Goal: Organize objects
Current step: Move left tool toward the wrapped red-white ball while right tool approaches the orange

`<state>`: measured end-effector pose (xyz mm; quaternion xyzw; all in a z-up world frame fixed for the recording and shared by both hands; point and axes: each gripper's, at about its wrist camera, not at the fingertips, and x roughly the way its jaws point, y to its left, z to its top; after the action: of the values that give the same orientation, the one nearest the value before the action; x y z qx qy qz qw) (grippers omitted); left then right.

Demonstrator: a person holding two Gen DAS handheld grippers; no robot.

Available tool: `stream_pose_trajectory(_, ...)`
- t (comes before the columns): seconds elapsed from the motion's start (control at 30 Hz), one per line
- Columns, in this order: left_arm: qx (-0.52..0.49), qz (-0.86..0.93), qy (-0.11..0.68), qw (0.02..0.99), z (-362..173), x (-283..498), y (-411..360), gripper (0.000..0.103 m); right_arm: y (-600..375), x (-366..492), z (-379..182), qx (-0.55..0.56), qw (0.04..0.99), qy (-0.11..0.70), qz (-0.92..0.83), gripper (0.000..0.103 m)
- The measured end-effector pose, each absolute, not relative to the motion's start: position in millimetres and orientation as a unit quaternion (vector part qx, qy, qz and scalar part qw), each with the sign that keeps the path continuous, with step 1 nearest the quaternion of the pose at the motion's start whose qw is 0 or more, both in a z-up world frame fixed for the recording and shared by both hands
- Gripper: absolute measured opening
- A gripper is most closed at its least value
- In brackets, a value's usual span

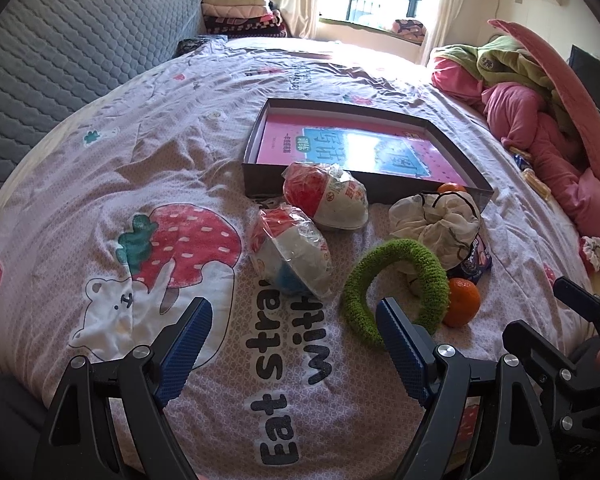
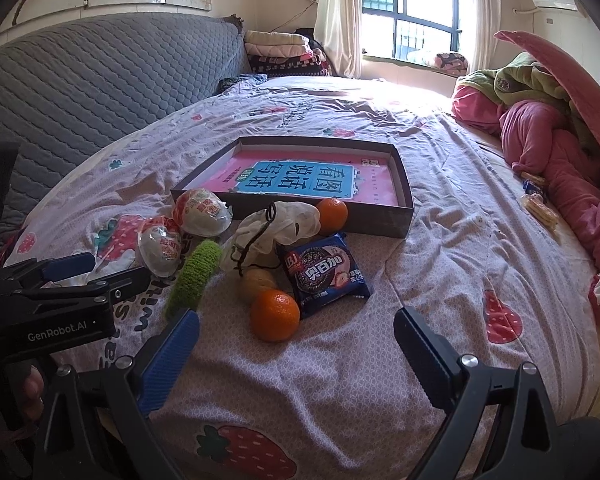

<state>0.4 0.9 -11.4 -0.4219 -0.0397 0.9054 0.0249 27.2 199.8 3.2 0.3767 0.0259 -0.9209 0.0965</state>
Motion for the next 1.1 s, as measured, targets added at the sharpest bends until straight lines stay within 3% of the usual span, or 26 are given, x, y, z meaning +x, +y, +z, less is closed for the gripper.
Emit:
stream_pose_trajectory(0.97,-0.425,0.903,-0.059,0.026,-28,-31,-11,0.085,195,5,-29,0.42,0.1,0.019,-0.902,0.079)
stream_pose_trajectory(1.1,-0.425,0.902,-0.065,0.023,-29,-37,-11,0.085,194,1,-33,0.422,0.098,0.016,-0.901,0.073)
